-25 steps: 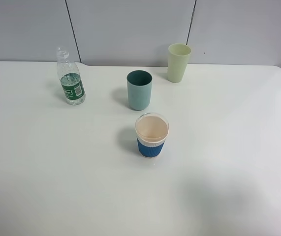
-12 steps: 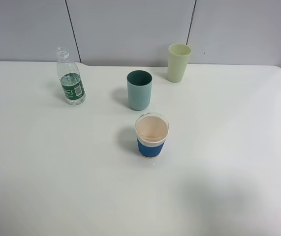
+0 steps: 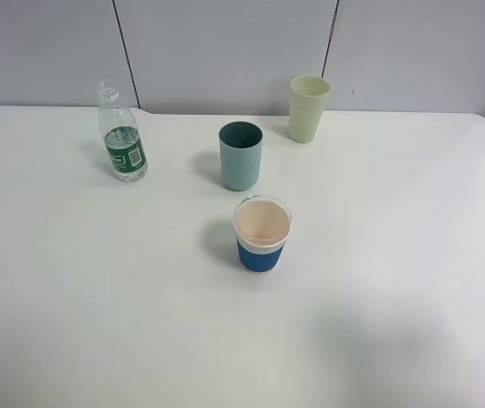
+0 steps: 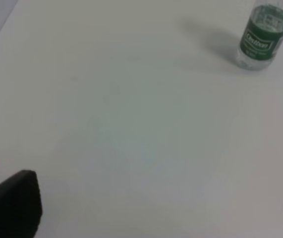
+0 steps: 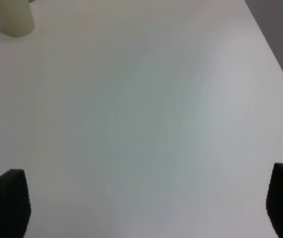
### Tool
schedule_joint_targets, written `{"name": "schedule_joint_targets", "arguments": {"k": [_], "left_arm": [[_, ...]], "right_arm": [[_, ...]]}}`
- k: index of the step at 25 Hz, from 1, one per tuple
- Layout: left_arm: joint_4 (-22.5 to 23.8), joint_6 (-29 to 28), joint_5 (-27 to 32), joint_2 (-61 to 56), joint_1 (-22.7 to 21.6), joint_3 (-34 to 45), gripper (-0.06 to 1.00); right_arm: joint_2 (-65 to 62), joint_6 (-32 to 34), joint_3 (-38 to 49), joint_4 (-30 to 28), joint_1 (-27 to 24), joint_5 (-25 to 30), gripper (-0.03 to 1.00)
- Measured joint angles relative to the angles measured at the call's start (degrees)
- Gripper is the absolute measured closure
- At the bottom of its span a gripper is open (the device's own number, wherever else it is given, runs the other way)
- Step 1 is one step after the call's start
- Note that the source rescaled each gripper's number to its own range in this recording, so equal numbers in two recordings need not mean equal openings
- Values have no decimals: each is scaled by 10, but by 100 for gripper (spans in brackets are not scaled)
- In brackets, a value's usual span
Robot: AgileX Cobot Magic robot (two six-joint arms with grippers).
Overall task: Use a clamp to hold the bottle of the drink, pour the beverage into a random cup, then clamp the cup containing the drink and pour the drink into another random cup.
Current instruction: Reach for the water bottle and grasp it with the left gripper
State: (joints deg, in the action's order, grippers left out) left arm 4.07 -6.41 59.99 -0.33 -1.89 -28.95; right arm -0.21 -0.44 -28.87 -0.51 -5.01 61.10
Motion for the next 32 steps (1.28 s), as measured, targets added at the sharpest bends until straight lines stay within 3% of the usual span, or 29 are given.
{"name": "schedule_joint_targets", "arguments": {"k": [32], "left_arm": [[0, 0, 0, 0, 0, 0, -6]], "right_arm": [[0, 0, 0, 0, 0, 0, -3]]}}
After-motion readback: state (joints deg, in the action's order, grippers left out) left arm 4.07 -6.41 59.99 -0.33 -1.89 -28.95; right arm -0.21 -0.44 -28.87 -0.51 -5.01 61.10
